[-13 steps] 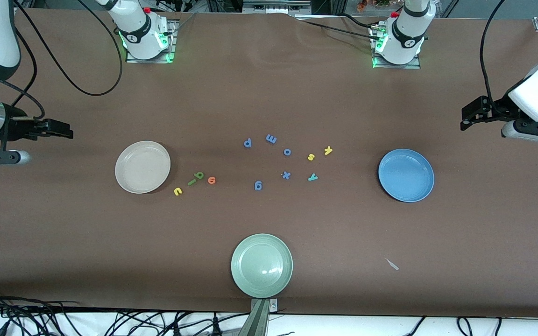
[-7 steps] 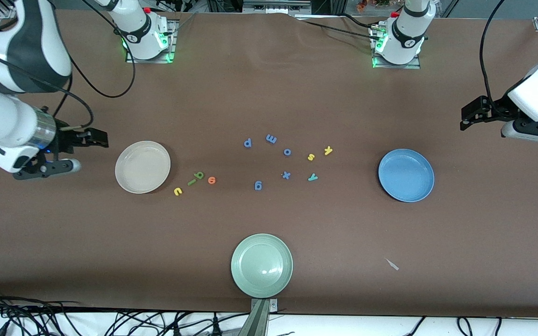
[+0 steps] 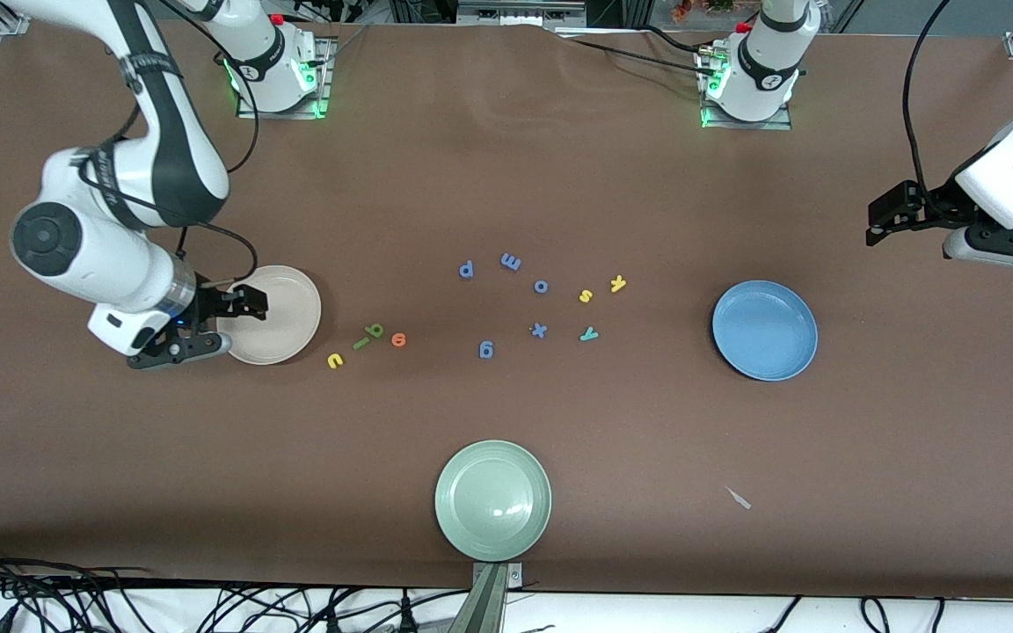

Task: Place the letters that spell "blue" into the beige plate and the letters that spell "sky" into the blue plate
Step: 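Move the right gripper to the yellow u beside the white plate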

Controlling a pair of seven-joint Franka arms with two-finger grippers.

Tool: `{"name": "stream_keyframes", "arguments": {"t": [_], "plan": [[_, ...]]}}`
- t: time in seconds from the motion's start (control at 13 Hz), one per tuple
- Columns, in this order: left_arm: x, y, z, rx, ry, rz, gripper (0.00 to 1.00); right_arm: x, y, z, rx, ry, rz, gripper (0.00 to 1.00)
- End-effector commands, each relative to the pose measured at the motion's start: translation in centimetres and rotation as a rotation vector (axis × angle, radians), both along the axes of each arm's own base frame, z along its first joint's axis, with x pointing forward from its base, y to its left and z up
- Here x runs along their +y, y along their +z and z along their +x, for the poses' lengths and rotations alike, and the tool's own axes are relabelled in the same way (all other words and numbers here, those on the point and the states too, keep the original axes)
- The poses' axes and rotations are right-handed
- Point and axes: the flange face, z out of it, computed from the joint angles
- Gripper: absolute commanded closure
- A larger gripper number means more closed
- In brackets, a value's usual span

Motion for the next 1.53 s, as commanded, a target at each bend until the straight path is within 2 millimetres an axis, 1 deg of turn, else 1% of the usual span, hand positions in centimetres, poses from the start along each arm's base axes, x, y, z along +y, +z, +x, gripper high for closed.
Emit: {"name": "stream_keyframes", "arguments": {"t": [0.0,0.08,0.15,0.23,0.38,0.46,0.54,0.69,0.84,1.0,1.07,1.23,1.3,1.38,1.46], "plan": [[-0.2,0.4,0.1,0.002,-0.005,0.006,0.0,0.0,-3.8,-0.4,-0.06,0.062,-0.005,0.0],[-0.2,0.4,0.1,0.002,-0.005,0.006,0.0,0.1,-5.3,-0.1,-0.065,0.074,-0.003,0.0],[-0.2,0.4,0.1,0.002,-0.005,0.006,0.0,0.8,-6.6,0.1,-0.072,0.1,-0.004,0.0],[-0.2,0.4,0.1,0.002,-0.007,0.006,0.0,3.4,-7.3,0.0,-0.103,0.164,-0.003,0.0],[-0.4,0.4,0.1,0.002,-0.013,0.006,0.0,4.7,-10.0,0.1,-0.125,0.224,-0.021,0.0],[-0.5,0.4,0.1,0.002,-0.014,0.006,0.0,5.8,-10.8,0.0,-0.137,0.243,-0.007,0.0],[-0.5,0.4,0.1,0.002,-0.016,0.006,0.0,6.1,-11.6,-0.1,-0.138,0.26,-0.013,0.0],[-0.5,0.4,0.1,0.002,-0.016,0.006,0.0,6.2,-12.7,-0.2,-0.134,0.284,-0.028,0.0],[-0.6,0.4,0.1,0.002,-0.017,0.006,0.0,6.3,-14.3,-0.2,-0.14,0.27,-0.016,0.0],[-0.6,0.4,0.1,0.002,-0.017,0.006,0.0,7.2,-15.1,-0.4,-0.144,0.269,-0.006,0.01],[-0.7,0.4,0.1,0.002,-0.022,0.006,0.0,7.4,-15.1,-0.4,-0.144,0.258,-0.005,0.01],[-0.8,0.3,0.1,0.004,-0.028,0.006,0.0,8.0,-15.5,-0.3,-0.144,0.257,-0.003,0.05],[-0.9,0.3,0.1,0.005,-0.03,0.005,0.0,8.5,-16.1,-0.5,-0.138,0.264,-0.002,0.05],[-1.1,0.2,0.1,0.007,-0.029,0.004,0.0,8.7,-16.1,-0.1,-0.146,0.262,0.002,0.08],[-1.5,0.2,0.1,0.007,-0.035,0.002,0.0,8.7,-16.3,-0.1,-0.145,0.259,0.004,0.08]]}}
